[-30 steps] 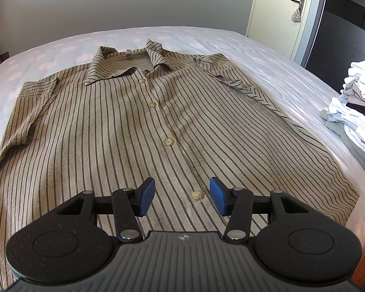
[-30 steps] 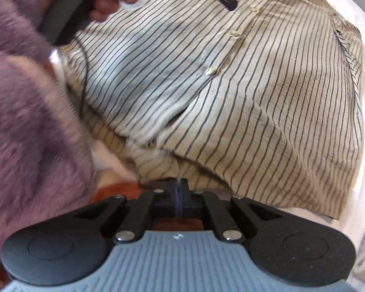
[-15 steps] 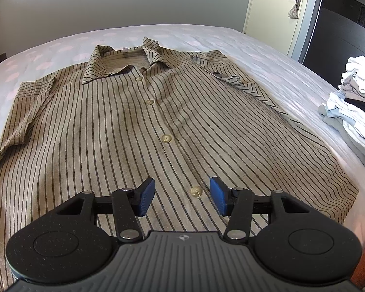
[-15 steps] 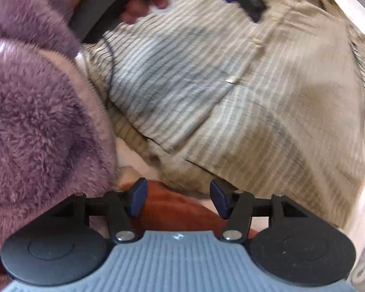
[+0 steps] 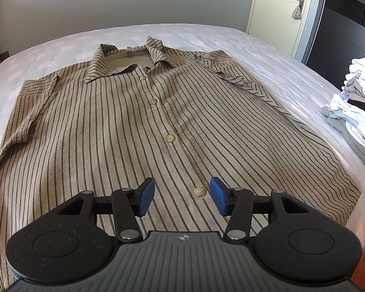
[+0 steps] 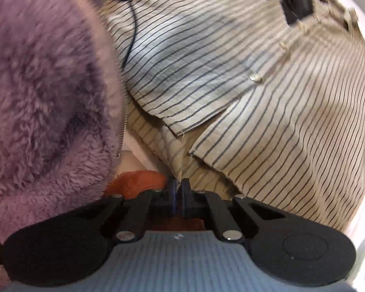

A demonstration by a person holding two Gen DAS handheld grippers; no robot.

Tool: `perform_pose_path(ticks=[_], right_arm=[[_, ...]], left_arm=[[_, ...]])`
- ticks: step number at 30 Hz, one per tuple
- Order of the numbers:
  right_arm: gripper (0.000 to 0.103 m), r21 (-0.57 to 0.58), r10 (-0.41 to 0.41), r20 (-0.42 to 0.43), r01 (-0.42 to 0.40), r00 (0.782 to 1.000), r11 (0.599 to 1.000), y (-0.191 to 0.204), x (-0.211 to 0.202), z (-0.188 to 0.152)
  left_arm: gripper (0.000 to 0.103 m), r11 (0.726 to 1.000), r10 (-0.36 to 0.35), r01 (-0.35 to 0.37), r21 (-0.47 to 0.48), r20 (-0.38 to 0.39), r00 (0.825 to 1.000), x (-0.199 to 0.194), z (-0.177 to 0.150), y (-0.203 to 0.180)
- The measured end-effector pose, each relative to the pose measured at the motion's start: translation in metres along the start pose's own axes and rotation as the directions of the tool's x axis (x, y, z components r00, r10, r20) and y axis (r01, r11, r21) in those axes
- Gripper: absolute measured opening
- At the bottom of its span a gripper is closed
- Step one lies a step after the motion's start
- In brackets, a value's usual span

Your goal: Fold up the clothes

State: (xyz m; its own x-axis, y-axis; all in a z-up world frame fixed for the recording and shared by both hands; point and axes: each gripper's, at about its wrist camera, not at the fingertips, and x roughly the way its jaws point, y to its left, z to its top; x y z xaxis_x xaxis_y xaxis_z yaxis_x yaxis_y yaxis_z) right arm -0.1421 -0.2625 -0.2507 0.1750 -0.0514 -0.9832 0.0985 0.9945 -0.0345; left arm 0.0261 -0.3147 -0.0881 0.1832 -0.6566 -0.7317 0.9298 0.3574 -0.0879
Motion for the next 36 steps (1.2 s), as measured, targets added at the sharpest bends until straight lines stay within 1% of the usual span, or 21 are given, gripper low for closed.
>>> perform_pose_path(ticks=[1,4,5,6,7,8,10,11,13,16,18,19,22,26,31,34,36], right_arm=[[0.009,0.020,0.021,0.006,-0.021,1.000,1.000,-0.004,-0.004,-0.001],[0.010,0.087,0.082,0.046,-0.086,0.996,0.993,-0.018,-0.021,-0.010],[0.019,0.122,0.099,0.066,-0.107,0.993,0.987,-0.026,-0.028,-0.014],[0.028,0.160,0.098,0.089,-0.111,0.991,0.981,-0.034,-0.035,-0.019],[0.040,0.193,0.079,0.111,-0.099,0.991,0.976,-0.042,-0.042,-0.025],[0.040,0.227,0.044,0.127,-0.072,0.991,0.971,-0.052,-0.047,-0.032],[0.040,0.322,-0.038,0.148,-0.012,0.988,0.947,-0.077,-0.055,-0.047],[0.040,0.371,-0.080,0.155,0.017,0.985,0.929,-0.089,-0.058,-0.055],[0.040,0.486,-0.143,0.170,0.043,0.975,0.873,-0.119,-0.061,-0.072],[0.040,0.643,-0.220,0.156,0.070,0.963,0.763,-0.164,-0.062,-0.095],[0.040,0.719,-0.263,0.130,0.092,0.956,0.689,-0.192,-0.058,-0.109],[0.040,0.745,-0.277,0.114,0.102,0.954,0.660,-0.203,-0.055,-0.115],[0.040,0.784,-0.283,0.078,0.117,0.956,0.610,-0.226,-0.041,-0.125],[0.040,0.815,-0.240,0.066,0.086,0.969,0.573,-0.245,-0.023,-0.136],[0.040,0.817,-0.209,0.049,0.081,0.977,0.571,-0.260,-0.011,-0.139],[0.040,0.829,-0.188,0.040,0.073,0.981,0.554,-0.271,0.001,-0.141],[0.039,0.836,-0.164,0.050,0.049,0.985,0.546,-0.275,0.005,-0.141]], left_arm=[[0.048,1.000,-0.001,0.001,0.000,-0.003,1.000,0.001,0.000,0.000],[0.048,1.000,-0.001,0.001,-0.001,-0.013,1.000,0.005,-0.001,0.000],[0.048,1.000,-0.002,0.002,-0.002,-0.017,1.000,0.006,-0.001,-0.001],[0.048,1.000,-0.002,0.002,-0.002,-0.020,1.000,0.007,-0.001,-0.001],[0.048,1.000,-0.002,0.002,-0.002,-0.023,1.000,0.008,-0.001,-0.001],[0.048,1.000,-0.003,0.003,-0.006,-0.025,1.000,0.009,-0.001,-0.001],[0.048,1.000,-0.004,0.004,-0.018,-0.021,1.000,0.011,-0.001,0.000],[0.048,1.000,-0.005,0.005,-0.025,-0.018,1.000,0.011,-0.001,0.001],[0.048,0.999,-0.007,0.006,-0.039,-0.013,1.000,0.013,-0.001,0.001],[0.048,0.998,-0.010,0.009,-0.066,-0.003,1.000,0.014,-0.001,0.004],[0.048,0.997,-0.004,0.004,-0.077,0.003,1.000,0.015,-0.001,0.005],[0.048,0.997,-0.001,0.002,-0.081,0.006,1.000,0.015,-0.001,0.005],[0.048,0.996,0.003,-0.002,-0.091,0.016,1.000,0.017,0.001,0.006],[0.048,0.995,-0.002,0.004,-0.103,0.018,1.000,0.019,0.002,0.007],[0.048,0.995,0.001,0.000,-0.102,0.013,1.000,0.021,0.002,0.006],[0.048,0.996,0.004,-0.003,-0.093,0.010,1.000,0.021,0.001,0.005],[0.048,0.996,0.003,-0.002,-0.089,0.011,1.000,0.021,0.000,0.005]])
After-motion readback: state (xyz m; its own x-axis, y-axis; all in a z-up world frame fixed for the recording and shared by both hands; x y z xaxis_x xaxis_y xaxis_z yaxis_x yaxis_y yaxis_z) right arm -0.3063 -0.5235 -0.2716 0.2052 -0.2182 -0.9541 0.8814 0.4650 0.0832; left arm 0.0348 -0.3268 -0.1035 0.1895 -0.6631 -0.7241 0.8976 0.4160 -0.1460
